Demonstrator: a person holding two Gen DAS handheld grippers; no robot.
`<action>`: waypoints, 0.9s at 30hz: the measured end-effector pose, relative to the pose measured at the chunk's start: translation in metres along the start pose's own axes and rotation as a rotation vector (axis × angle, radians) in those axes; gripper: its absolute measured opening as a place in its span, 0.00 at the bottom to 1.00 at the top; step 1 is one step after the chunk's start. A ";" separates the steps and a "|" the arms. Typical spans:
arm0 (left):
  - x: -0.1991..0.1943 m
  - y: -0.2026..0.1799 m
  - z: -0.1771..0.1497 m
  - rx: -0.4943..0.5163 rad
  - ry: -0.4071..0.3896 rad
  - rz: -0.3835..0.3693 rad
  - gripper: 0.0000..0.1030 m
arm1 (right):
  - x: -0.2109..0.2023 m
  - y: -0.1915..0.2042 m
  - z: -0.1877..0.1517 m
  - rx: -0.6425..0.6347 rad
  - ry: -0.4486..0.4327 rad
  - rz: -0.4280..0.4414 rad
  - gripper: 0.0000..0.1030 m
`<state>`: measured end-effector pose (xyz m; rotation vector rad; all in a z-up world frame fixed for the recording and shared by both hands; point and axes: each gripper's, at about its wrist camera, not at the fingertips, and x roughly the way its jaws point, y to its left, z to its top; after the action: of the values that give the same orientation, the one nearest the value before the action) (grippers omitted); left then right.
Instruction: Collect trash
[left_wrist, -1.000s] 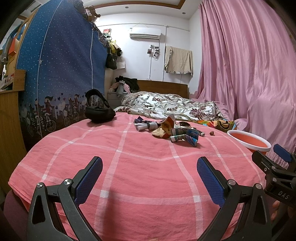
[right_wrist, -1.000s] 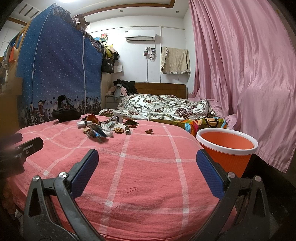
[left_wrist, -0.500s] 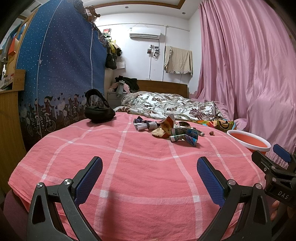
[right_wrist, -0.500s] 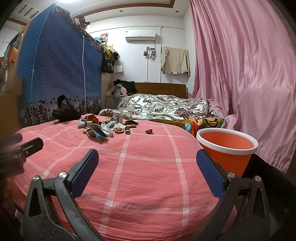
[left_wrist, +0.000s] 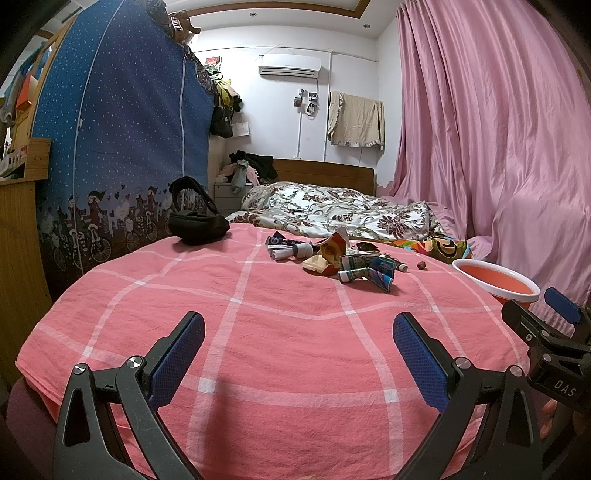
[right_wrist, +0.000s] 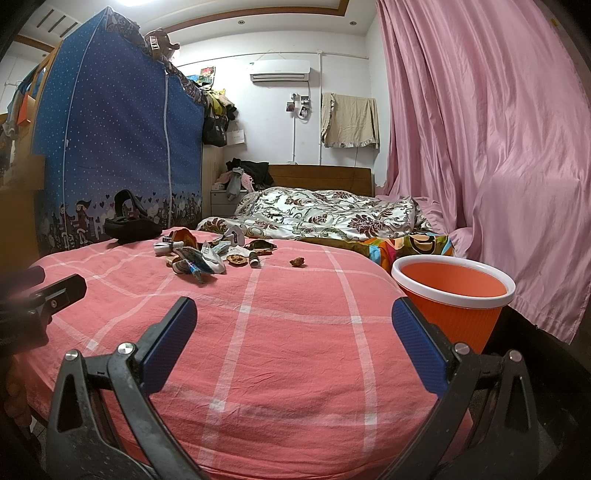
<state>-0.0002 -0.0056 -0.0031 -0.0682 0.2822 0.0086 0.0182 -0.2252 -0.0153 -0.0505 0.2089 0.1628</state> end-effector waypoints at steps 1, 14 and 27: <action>0.000 0.000 0.000 0.001 0.000 0.001 0.97 | 0.000 0.000 0.000 0.000 0.000 0.000 1.00; 0.004 -0.007 -0.004 -0.001 0.003 -0.002 0.97 | 0.000 0.000 0.000 0.001 0.000 0.000 1.00; -0.001 -0.004 -0.003 -0.011 -0.001 0.004 0.97 | 0.000 0.000 0.000 0.000 0.001 0.000 1.00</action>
<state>-0.0021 -0.0100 -0.0055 -0.0790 0.2815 0.0137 0.0181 -0.2249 -0.0150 -0.0502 0.2095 0.1627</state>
